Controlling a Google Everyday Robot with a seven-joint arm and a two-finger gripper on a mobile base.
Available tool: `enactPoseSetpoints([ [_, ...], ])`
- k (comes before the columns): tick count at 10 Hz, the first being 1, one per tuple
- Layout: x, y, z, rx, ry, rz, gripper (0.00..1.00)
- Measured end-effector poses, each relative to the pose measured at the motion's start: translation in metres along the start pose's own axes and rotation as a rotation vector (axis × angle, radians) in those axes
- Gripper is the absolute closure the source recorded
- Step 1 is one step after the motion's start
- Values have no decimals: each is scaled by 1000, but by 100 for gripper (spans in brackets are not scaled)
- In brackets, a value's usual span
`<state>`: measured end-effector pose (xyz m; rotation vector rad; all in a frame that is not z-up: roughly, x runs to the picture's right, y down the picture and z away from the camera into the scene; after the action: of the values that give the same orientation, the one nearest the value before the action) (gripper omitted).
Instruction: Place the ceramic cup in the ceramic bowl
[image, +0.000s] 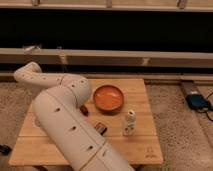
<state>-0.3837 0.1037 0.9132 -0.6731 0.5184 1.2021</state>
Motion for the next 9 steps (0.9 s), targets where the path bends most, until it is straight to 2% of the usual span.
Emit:
enactPoseSetpoints([
  [1,2,-1,-7,-10,5,-1,92],
  [3,6,-8,-32,-45,-3,-1,100],
  [5,10,-24,-69,-97,-36,2,100],
  [6,12,-32,-81,-111,-49,4,100],
  [7,12,-52,-99,-128,-69,15,100],
  [9,8,-92,-112,-143,-89,57,100],
])
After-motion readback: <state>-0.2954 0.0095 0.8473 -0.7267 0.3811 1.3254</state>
